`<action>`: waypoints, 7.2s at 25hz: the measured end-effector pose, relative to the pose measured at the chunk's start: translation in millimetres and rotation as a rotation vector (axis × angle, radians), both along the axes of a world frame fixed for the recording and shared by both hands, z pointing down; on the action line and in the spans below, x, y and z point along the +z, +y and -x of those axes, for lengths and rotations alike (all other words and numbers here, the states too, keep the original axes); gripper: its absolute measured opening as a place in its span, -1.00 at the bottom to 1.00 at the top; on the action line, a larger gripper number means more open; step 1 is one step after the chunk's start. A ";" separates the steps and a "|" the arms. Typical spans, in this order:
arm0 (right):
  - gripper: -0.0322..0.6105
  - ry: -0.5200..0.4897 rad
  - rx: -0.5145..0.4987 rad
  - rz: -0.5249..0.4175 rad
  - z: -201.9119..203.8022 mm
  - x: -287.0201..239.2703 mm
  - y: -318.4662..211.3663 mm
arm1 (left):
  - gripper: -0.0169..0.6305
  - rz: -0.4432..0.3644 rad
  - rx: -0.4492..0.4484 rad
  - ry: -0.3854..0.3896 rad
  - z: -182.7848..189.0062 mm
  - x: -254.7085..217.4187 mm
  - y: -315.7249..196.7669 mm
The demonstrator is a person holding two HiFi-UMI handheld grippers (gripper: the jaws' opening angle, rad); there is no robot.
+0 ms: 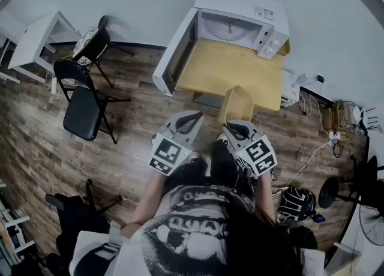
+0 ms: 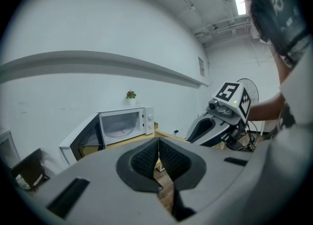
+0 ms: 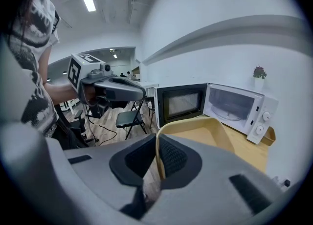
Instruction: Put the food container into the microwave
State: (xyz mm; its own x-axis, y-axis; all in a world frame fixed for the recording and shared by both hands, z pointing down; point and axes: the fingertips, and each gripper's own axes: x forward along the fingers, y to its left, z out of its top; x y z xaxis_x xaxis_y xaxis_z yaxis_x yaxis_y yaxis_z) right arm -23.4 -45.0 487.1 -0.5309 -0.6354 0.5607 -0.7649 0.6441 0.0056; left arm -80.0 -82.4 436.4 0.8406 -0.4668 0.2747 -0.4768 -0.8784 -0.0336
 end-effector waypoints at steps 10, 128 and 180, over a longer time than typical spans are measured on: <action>-0.81 -0.001 -0.056 0.008 -3.0 7.9 -23.5 | -0.94 0.029 -0.084 0.000 10.9 12.9 -10.7; -0.62 -0.052 0.180 -0.027 -20.1 60.3 -114.8 | -0.94 0.083 0.017 -0.117 9.6 40.8 -77.4; -0.90 -0.135 0.427 -0.236 -24.6 -4.1 25.7 | -0.94 -0.001 0.387 -0.087 -25.9 33.0 56.9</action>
